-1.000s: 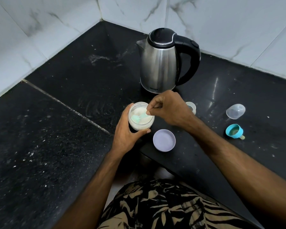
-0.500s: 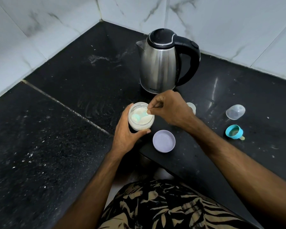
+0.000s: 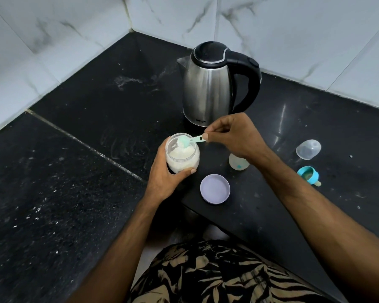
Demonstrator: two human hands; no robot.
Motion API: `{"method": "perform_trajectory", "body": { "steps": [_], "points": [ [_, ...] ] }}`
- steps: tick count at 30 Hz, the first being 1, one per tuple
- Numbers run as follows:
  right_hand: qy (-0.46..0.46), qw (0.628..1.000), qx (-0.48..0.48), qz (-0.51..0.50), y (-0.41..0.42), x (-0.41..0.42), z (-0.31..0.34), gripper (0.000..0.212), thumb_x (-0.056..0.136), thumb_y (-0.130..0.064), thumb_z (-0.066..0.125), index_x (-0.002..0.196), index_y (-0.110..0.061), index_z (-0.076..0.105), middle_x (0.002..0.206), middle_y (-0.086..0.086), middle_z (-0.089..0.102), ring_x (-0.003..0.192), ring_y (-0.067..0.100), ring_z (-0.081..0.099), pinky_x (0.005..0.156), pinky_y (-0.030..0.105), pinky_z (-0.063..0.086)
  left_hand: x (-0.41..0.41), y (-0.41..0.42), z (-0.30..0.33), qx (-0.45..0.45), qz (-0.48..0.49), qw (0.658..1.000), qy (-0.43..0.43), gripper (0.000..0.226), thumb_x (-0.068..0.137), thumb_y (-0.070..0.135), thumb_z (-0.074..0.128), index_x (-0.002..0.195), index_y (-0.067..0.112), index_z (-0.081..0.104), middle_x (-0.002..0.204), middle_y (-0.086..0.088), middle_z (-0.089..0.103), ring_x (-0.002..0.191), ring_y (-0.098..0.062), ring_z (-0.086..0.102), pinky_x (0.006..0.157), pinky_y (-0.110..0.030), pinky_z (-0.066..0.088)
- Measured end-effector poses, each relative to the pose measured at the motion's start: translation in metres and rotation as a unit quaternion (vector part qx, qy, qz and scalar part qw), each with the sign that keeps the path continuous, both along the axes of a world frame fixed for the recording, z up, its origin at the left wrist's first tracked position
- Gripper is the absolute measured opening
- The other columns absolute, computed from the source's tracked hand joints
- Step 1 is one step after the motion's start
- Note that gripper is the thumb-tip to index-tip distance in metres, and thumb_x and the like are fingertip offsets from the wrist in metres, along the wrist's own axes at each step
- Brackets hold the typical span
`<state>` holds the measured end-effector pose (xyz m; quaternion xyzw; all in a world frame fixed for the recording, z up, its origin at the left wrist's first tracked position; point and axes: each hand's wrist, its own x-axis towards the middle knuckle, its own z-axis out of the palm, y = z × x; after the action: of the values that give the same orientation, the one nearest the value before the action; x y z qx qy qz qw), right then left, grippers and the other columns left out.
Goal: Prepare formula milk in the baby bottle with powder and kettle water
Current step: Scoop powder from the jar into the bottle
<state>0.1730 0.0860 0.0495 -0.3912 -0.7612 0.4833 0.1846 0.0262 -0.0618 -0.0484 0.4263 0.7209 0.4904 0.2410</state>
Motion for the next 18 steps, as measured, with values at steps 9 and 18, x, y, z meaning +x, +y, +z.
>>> {"method": "perform_trajectory", "body": {
  "steps": [9, 18],
  "points": [
    [0.040, 0.999, -0.019, -0.026, 0.008, 0.013, 0.015, 0.006, 0.080, -0.011, 0.080, 0.083, -0.011, 0.075, 0.070, -0.005, 0.071, 0.053, -0.006, 0.059, 0.051, 0.005, 0.040, -0.001, 0.003, 0.004, -0.012, 0.022, 0.999, -0.043, 0.122, 0.056, 0.051, 0.088, 0.155, 0.020, 0.025, 0.154, 0.008, 0.042, 0.140, -0.005, 0.042, 0.118, -0.039, 0.036],
    [0.078, 0.993, -0.032, -0.080, 0.023, 0.044, 0.021, 0.011, 0.080, -0.011, 0.080, 0.088, -0.004, 0.076, 0.072, 0.001, 0.072, 0.051, -0.004, 0.056, 0.053, 0.006, 0.041, 0.003, 0.017, 0.048, 0.040, 0.013, 0.998, 0.042, 0.109, 0.065, 0.053, 0.084, 0.154, 0.027, 0.025, 0.160, 0.011, 0.030, 0.145, -0.001, 0.030, 0.120, -0.033, 0.031]
  ]
}}
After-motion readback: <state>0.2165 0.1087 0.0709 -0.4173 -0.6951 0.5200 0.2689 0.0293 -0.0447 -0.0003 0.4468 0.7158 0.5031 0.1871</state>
